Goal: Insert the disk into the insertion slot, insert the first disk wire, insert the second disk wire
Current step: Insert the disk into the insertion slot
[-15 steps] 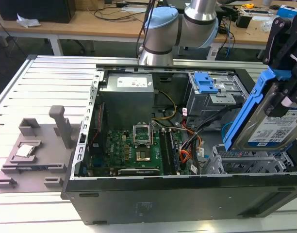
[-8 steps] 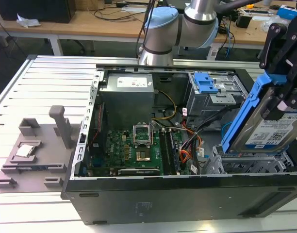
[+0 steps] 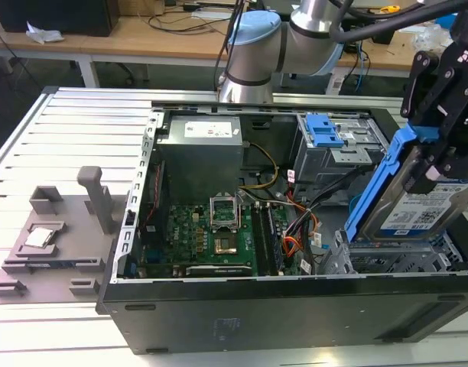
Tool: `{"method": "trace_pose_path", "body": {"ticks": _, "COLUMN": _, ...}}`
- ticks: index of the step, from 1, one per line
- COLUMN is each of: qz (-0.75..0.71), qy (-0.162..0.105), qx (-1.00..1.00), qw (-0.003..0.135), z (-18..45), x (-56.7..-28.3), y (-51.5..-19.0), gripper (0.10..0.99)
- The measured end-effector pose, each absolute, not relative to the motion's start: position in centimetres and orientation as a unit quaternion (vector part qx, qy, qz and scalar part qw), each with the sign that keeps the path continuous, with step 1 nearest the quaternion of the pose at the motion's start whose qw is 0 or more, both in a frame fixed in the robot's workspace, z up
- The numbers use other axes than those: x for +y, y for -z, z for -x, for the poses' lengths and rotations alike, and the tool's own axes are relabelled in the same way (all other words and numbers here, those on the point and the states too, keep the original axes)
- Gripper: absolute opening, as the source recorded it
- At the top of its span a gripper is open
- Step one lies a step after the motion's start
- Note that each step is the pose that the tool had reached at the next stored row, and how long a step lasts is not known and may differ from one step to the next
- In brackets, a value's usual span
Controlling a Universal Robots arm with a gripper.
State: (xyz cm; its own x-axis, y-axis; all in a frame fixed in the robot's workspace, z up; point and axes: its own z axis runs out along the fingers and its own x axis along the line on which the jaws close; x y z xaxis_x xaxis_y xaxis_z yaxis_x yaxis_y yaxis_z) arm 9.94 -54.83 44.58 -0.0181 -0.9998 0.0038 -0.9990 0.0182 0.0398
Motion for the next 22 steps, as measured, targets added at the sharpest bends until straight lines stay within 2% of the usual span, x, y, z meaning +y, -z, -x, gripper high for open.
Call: {"method": "trace_pose_path", "body": {"ticks": 22, "qz": -0.703, "qy": 0.012, "qx": -0.711, "qw": 0.016, "z": -10.3, "x": -54.3, "y": -41.5, "gripper": 0.365}}
